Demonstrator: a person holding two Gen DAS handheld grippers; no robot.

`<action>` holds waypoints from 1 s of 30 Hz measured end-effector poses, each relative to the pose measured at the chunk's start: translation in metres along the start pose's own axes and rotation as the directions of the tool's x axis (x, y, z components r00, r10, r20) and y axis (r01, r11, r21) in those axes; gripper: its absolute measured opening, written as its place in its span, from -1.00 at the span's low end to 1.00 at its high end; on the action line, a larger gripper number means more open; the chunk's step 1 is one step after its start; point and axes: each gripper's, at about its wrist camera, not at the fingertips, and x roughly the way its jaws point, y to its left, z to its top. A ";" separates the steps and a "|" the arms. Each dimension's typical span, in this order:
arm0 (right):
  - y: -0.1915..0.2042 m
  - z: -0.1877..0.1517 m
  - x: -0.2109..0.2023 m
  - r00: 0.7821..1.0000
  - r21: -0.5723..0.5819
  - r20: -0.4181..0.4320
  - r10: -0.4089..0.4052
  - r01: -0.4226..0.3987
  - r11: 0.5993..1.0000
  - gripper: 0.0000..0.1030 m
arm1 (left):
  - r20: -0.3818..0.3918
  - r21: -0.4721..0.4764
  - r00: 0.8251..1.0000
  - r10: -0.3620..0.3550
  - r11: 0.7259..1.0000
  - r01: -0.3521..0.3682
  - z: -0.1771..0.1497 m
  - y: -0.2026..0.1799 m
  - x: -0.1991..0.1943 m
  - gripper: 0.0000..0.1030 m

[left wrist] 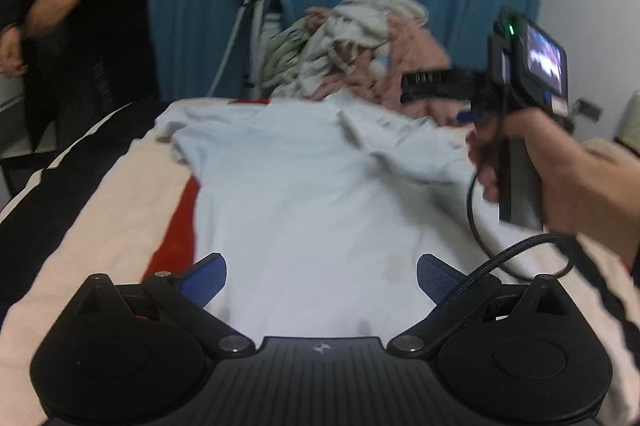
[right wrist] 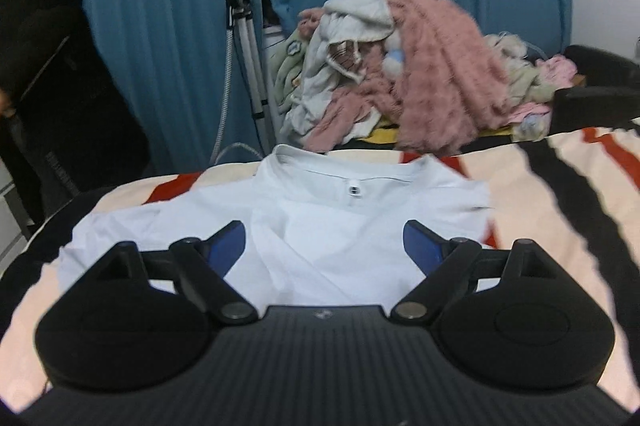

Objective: Fold clothes

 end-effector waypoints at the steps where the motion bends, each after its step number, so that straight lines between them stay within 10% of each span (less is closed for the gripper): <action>1: -0.005 -0.003 -0.012 1.000 0.005 0.009 -0.008 0.008 1.000 0.69 | 0.015 0.014 1.000 -0.014 1.000 0.014 0.000 -0.005 -0.007 0.99; 14: -0.071 -0.062 -0.126 0.992 0.032 0.073 -0.104 0.102 0.994 0.69 | 0.001 0.134 0.966 -0.260 0.957 0.258 -0.027 -0.077 -0.075 0.99; 21: -0.083 -0.097 -0.118 0.985 -0.002 0.058 -0.164 0.164 0.986 0.69 | -0.084 0.224 0.951 -0.299 0.924 0.310 -0.046 -0.104 -0.066 0.99; 30: -0.102 -0.105 -0.085 0.982 0.082 0.036 -0.183 0.180 0.980 0.69 | -0.251 0.300 0.886 -0.390 0.838 0.455 -0.062 -0.129 -0.046 0.99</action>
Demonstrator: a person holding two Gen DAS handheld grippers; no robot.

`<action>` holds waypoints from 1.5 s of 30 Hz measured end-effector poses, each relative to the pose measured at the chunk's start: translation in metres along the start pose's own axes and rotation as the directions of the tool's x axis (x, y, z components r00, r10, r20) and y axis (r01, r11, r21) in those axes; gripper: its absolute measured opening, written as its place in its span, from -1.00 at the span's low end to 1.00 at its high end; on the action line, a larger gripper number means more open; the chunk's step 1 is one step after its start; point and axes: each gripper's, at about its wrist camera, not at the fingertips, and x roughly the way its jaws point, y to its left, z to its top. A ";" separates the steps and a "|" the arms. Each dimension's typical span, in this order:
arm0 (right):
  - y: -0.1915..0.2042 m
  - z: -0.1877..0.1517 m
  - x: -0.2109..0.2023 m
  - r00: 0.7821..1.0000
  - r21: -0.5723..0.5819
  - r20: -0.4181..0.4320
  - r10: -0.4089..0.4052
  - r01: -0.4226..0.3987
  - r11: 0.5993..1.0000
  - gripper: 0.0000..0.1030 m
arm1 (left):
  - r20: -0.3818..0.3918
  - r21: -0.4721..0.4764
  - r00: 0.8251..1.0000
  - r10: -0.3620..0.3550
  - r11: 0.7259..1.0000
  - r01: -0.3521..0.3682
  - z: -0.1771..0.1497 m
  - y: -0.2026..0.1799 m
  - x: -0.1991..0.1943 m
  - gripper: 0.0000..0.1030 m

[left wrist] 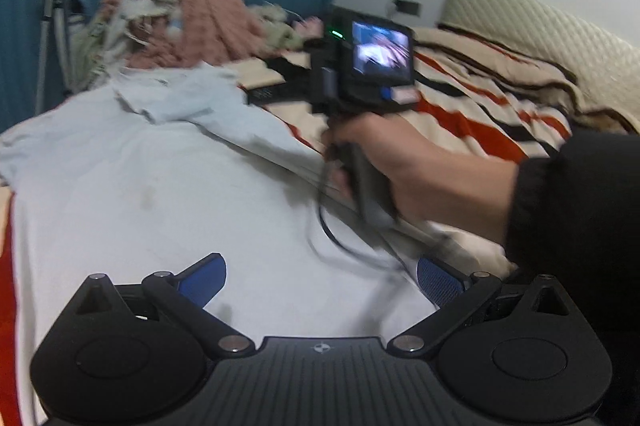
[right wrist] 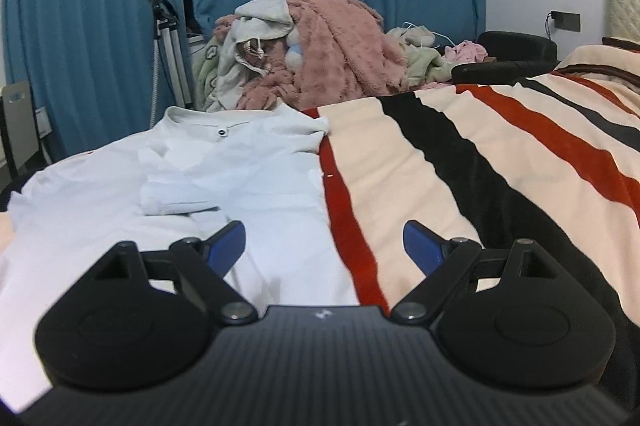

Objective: Fold clothes

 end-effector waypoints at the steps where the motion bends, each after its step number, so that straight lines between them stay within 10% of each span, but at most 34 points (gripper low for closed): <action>1: -0.001 0.000 0.003 1.000 0.001 0.001 -0.007 0.007 1.000 0.69 | 0.000 0.010 1.000 -0.016 1.000 0.016 -0.001 0.000 0.001 0.99; 7: -0.008 0.004 0.006 1.000 0.022 0.014 -0.013 0.013 1.000 0.69 | 0.081 -0.057 0.994 -0.072 0.995 0.077 0.001 0.016 -0.015 0.99; 17: -0.018 0.037 -0.090 0.993 0.035 0.017 0.119 -0.120 0.992 0.69 | 0.144 -0.396 0.972 0.185 0.911 -0.115 0.003 0.098 -0.037 0.99; 23: -0.038 0.023 -0.187 0.971 0.122 0.034 0.237 -0.239 0.963 0.69 | 0.085 -0.436 0.973 0.216 0.886 -0.158 0.001 0.104 -0.031 0.96; 35: -0.124 -0.011 -0.290 0.966 0.379 0.242 0.091 -0.180 0.908 0.69 | -0.040 -0.399 0.999 0.002 0.917 -0.017 0.010 0.043 0.025 0.30; 45: -0.147 -0.020 -0.274 0.965 0.433 0.244 0.092 -0.193 0.881 0.72 | -0.161 -0.349 0.963 -0.216 0.925 0.149 0.030 -0.054 0.112 -0.15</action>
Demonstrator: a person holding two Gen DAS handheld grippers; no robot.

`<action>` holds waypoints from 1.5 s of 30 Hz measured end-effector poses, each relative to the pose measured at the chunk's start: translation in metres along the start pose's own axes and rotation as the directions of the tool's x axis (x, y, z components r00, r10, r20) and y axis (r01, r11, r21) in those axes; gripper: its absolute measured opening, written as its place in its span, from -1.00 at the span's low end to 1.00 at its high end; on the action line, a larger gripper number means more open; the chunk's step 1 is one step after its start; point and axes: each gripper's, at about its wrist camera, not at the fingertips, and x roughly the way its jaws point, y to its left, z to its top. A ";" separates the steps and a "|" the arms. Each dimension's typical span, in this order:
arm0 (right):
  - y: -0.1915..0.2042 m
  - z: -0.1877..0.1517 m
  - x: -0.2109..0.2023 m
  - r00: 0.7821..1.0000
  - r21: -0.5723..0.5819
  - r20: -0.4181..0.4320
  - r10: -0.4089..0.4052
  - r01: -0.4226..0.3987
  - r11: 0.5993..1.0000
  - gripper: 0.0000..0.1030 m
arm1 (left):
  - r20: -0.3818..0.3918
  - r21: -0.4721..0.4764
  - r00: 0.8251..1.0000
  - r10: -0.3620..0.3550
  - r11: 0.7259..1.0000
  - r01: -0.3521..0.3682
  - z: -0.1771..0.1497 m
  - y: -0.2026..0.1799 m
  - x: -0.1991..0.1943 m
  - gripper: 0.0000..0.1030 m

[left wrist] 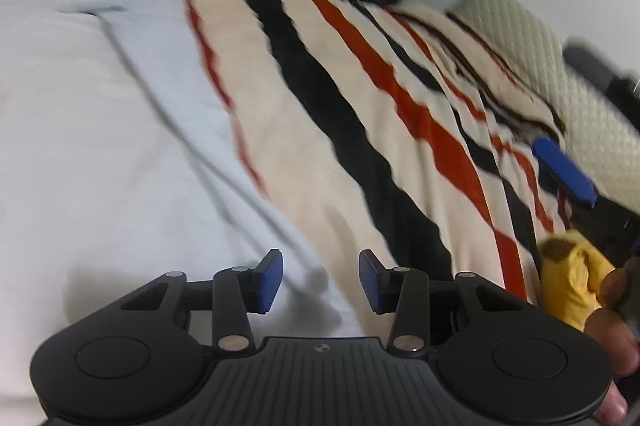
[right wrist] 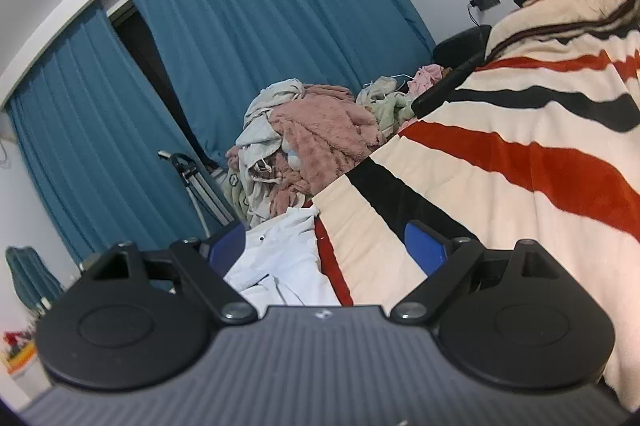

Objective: Fold clothes

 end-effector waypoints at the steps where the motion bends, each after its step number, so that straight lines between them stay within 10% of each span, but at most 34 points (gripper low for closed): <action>1: -0.003 0.000 0.000 1.000 0.018 -0.001 0.001 -0.001 1.000 0.72 | -0.032 -0.012 0.999 -0.004 1.000 0.004 0.000 -0.003 0.011 -0.12; 7: -0.013 -0.004 0.010 0.999 0.094 -0.048 0.003 0.001 0.996 0.73 | -0.168 -0.143 0.985 0.029 0.988 -0.053 0.004 -0.001 0.069 0.08; 11: -0.009 -0.009 0.014 0.997 0.070 -0.072 0.016 -0.011 0.997 0.73 | -0.207 -0.219 0.975 0.081 0.967 -0.127 0.005 0.009 0.083 -0.88; 15: -0.011 -0.011 0.017 0.996 0.092 -0.092 0.022 -0.014 0.996 0.73 | -0.207 -0.307 0.978 0.023 0.948 -0.088 0.003 0.028 0.080 -0.95; 22: -0.008 -0.011 0.014 0.994 0.089 -0.107 0.021 -0.011 0.996 0.73 | -0.090 -0.386 0.985 -0.144 0.917 0.098 0.002 0.051 0.007 -0.96; 30: 0.011 -0.021 0.020 0.986 -0.013 -0.165 0.014 -0.016 1.000 0.73 | 0.005 -0.435 0.992 -0.123 0.893 0.113 -0.015 0.127 -0.096 -0.95; 36: 0.028 -0.030 0.024 0.978 -0.108 -0.208 0.003 -0.026 0.994 0.72 | -0.025 -0.541 0.995 -0.094 0.839 0.066 -0.041 0.177 -0.091 -0.82; 45: 0.067 -0.026 0.037 0.969 -0.229 -0.247 0.001 -0.060 0.972 0.72 | 0.018 -0.452 1.000 -0.017 0.892 0.023 -0.020 0.176 -0.094 0.03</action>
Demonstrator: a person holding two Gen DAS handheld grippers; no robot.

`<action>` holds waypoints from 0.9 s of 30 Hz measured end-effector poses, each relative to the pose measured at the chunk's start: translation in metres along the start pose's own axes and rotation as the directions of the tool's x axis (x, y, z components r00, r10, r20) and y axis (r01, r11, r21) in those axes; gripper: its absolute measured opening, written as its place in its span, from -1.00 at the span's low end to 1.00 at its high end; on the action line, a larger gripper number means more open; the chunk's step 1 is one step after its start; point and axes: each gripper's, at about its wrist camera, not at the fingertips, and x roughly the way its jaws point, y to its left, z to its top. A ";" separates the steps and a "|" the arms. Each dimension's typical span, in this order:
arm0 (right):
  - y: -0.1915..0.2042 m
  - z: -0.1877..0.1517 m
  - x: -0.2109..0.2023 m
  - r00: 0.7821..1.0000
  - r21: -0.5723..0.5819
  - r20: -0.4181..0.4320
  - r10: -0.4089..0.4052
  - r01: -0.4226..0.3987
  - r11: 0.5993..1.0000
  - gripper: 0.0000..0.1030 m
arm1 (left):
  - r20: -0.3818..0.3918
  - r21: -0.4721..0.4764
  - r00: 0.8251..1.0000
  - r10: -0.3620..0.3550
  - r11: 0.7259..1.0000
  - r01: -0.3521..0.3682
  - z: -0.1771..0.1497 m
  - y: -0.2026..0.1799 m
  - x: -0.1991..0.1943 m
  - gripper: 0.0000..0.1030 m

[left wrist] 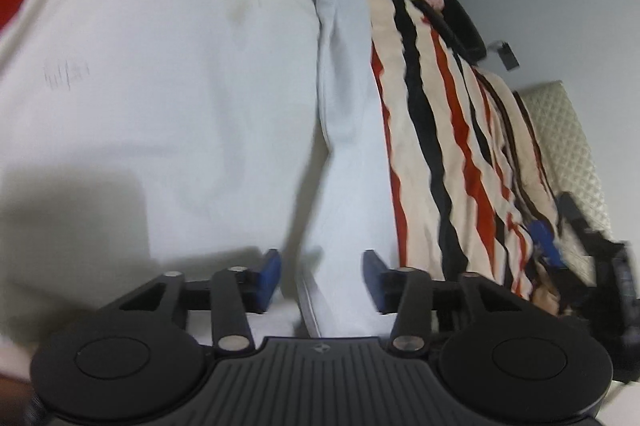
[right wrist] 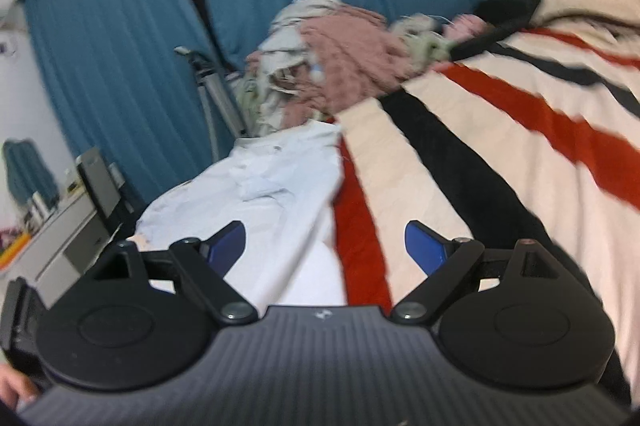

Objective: Fold clothes

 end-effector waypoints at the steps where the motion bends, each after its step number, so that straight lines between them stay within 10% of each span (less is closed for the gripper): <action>1: 0.011 0.010 0.001 1.000 -0.030 0.024 0.014 -0.013 0.999 0.72 | 0.024 -0.008 1.000 0.012 1.000 -0.012 0.010 0.000 -0.001 0.08; 8: 0.052 0.048 0.045 0.996 -0.081 0.060 0.073 -0.068 0.994 0.69 | 0.212 -0.036 0.973 0.089 0.996 -0.084 0.095 -0.005 0.016 0.28; 18: -0.014 0.006 0.137 0.990 0.009 -0.138 -0.021 0.022 1.000 0.69 | 0.357 -0.033 0.922 0.150 0.988 -0.148 0.218 -0.007 0.119 0.39; 23: -0.043 0.004 0.176 0.985 0.099 -0.156 -0.078 0.094 0.991 0.69 | 0.494 0.034 0.813 0.306 0.928 -0.370 0.260 -0.030 0.170 0.28; 27: -0.053 -0.005 0.202 0.973 0.113 -0.207 -0.104 0.130 0.985 0.69 | 0.493 0.029 0.766 0.413 0.872 -0.489 0.280 -0.033 0.187 -0.47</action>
